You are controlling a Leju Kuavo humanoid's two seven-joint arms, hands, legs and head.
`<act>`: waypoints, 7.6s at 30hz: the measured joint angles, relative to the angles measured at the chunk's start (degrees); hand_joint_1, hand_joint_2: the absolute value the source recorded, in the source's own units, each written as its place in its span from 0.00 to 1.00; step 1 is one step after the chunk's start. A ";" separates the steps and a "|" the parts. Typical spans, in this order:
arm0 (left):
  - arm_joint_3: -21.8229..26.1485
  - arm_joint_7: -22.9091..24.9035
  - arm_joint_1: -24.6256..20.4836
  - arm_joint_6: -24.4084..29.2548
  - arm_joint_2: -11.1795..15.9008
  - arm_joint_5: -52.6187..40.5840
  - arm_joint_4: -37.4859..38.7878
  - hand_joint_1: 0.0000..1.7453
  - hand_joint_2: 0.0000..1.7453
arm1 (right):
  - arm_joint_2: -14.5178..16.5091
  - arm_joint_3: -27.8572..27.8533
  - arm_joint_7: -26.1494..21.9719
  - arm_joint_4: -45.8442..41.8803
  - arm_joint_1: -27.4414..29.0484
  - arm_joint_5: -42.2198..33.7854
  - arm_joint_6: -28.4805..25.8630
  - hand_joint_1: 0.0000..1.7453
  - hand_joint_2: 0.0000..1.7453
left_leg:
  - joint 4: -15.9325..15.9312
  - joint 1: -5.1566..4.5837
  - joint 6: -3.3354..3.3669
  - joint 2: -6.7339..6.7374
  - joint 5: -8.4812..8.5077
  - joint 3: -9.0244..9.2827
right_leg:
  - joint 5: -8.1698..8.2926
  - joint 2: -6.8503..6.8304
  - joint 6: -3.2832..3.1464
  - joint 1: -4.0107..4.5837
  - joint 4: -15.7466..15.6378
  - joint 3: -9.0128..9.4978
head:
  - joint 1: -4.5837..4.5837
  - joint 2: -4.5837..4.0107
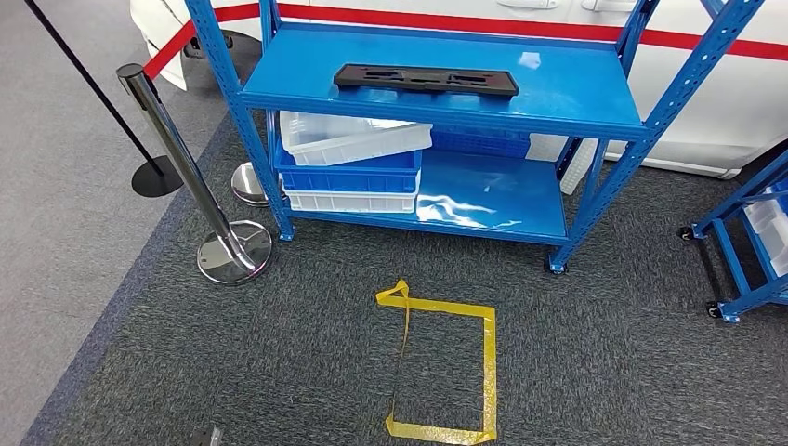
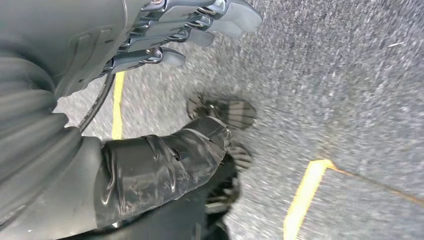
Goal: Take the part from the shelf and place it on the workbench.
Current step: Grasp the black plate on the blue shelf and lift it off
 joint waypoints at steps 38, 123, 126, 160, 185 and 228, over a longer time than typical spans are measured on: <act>-10.98 -16.98 -6.39 10.51 -1.76 35.06 4.93 0.00 0.00 | -5.04 7.17 -22.00 -24.28 -13.85 -15.48 -14.29 0.00 1.00 | 0.05 0.00 0.01 -0.05 0.05 0.02 | 0.02 -0.04 0.02 0.02 0.05 0.05 | 0.00 0.00; -21.92 -21.22 -8.71 11.69 -0.96 36.19 7.22 0.00 0.00 | -9.54 19.66 -14.00 -82.20 -17.49 23.90 -24.69 0.00 1.00 | 1.89 0.63 -1.01 -0.52 1.05 -3.41 | 1.37 0.06 0.89 -1.40 2.49 -4.00 | 0.33 0.00; -22.37 -21.01 -8.72 11.30 -0.89 35.99 7.22 0.00 0.00 | -9.47 20.58 -13.80 -82.20 -18.06 24.61 -24.13 0.00 1.00 | 7.25 0.85 -1.62 -0.53 -2.22 -5.82 | 1.55 -0.02 -0.10 -1.42 2.06 -3.79 | 0.05 0.00; -24.27 -17.45 -8.64 12.17 -1.08 36.30 7.28 0.00 0.00 | -8.63 25.17 -13.60 -79.19 -22.27 22.71 -17.73 0.00 1.00 | 17.38 0.56 -1.62 -0.90 -4.24 -12.40 | 0.68 -0.04 -0.86 -0.77 1.60 -2.68 | -0.30 0.00; -26.17 -17.93 -8.61 10.69 -1.00 34.69 7.33 0.00 0.00 | -8.81 25.25 -12.69 -78.34 -20.24 22.72 -16.57 0.00 1.00 | 2.44 -0.09 -0.10 -0.93 -2.60 1.17 | 3.58 0.18 -0.40 -0.30 1.26 -5.60 | -0.30 0.01; -29.20 -16.12 -9.43 10.44 -0.38 31.97 7.55 0.00 0.00 | -5.78 30.05 -9.71 -71.54 -27.41 38.25 -19.45 0.00 1.00 | 3.00 -0.02 -0.45 -1.03 3.71 -7.11 | -1.45 0.46 -0.36 -0.36 1.10 0.17 | -0.25 0.00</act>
